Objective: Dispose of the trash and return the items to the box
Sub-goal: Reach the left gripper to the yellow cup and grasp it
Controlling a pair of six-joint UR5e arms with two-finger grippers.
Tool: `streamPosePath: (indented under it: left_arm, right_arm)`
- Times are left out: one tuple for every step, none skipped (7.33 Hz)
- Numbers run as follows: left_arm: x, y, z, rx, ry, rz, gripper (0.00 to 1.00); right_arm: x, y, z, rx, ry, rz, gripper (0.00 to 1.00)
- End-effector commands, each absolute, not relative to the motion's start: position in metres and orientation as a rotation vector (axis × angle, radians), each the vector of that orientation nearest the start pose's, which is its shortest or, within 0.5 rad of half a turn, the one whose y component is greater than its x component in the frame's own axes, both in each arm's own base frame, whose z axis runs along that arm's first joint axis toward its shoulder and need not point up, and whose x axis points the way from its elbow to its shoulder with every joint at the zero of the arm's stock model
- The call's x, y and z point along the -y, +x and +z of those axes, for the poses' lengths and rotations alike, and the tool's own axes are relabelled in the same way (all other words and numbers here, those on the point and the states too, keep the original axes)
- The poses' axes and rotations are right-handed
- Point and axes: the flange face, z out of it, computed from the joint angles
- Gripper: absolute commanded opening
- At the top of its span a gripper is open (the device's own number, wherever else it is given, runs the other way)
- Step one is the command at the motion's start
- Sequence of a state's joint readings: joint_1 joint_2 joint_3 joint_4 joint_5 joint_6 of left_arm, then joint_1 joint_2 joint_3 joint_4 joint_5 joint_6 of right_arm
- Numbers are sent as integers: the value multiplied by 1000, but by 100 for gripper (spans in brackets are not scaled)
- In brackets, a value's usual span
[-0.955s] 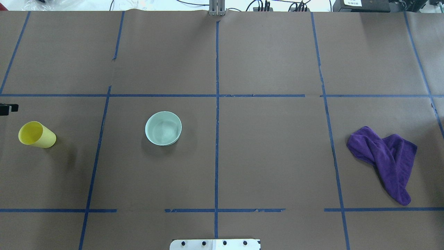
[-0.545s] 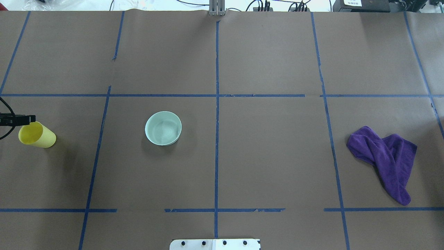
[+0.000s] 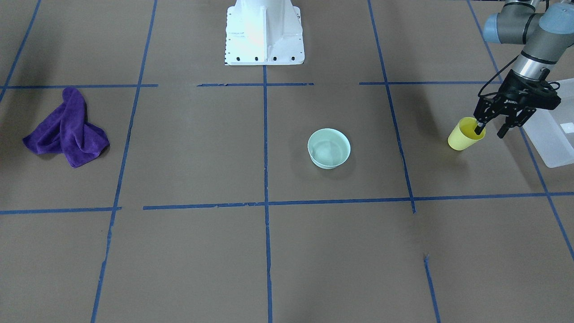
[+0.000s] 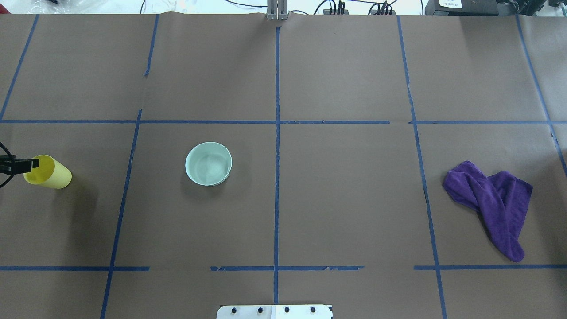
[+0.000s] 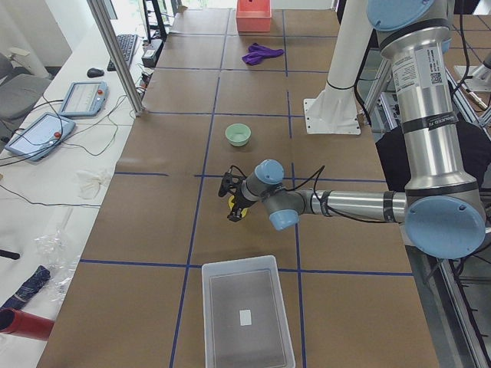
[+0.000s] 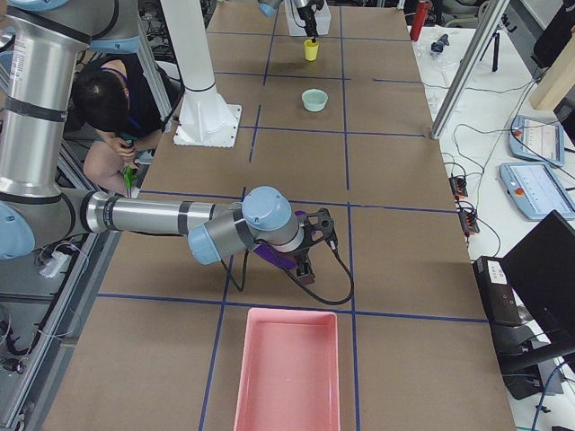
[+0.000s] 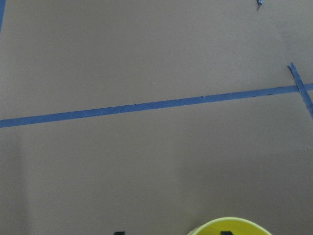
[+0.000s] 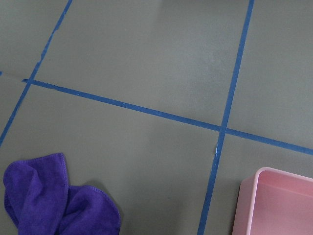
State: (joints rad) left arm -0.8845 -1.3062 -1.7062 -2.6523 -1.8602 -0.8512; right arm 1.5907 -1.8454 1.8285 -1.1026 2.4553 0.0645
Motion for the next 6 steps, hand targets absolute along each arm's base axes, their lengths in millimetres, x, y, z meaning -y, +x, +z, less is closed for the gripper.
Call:
streamPosePath:
  left_arm:
    - [382, 188, 599, -854, 487, 10, 0]
    - [379, 192, 595, -870, 497, 25, 0]
    - [377, 192, 586, -900, 498, 72, 0]
    - [367, 187, 580, -947, 484, 215, 0]
    - [364, 157, 584, -953, 500, 292, 0]
    - [376, 104, 586, -944, 553, 352, 0]
  right_arm:
    - [393, 64, 591, 878, 402, -122, 100]
    - [393, 64, 591, 878, 402, -121, 100]
    - [393, 64, 592, 878, 400, -121, 100]
    - [393, 64, 592, 878, 400, -121, 100]
    - [390, 64, 596, 878, 391, -117, 100]
    - [385, 64, 601, 879, 377, -110, 100]
